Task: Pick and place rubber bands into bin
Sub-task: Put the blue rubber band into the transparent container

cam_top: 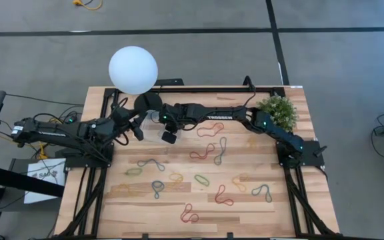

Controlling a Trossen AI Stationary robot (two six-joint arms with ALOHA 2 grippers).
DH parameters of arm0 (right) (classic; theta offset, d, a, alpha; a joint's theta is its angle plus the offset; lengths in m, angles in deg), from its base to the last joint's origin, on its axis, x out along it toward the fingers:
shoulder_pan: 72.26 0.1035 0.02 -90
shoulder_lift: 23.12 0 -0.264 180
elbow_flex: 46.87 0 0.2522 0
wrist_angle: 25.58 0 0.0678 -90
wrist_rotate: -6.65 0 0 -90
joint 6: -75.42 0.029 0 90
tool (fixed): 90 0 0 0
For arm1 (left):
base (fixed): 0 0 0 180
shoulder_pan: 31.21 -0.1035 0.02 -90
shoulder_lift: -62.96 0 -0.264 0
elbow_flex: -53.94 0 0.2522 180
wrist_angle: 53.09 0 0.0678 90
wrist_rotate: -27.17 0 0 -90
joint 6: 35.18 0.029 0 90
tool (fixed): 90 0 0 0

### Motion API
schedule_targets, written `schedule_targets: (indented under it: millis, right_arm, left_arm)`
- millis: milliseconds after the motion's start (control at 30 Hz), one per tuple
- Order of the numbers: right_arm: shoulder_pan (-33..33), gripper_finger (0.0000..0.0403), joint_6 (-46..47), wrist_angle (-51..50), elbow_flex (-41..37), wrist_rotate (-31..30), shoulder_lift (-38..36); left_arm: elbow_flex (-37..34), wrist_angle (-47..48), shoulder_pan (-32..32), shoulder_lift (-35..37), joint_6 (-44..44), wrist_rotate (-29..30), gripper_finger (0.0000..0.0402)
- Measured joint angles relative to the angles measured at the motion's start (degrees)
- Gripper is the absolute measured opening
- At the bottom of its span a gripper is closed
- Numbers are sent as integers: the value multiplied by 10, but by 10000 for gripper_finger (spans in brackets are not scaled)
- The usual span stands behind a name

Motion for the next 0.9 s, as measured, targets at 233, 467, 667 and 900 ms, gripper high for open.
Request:
schedule_targets:
  millis: [233,467,667,900]
  right_arm:
    - [3,50,1,-18,8,0,-20]
    - [23,50,47,-183,71,3,-83]
    - [51,50,60,-244,78,2,-163]
    - [116,50,95,-333,76,-5,-210]
  left_arm:
    - [0,23,0,0,-3,-15,123]
    - [0,27,0,0,-3,-29,123]
    - [0,27,0,0,-4,-29,123]
    - [0,27,0,0,-3,-39,123]
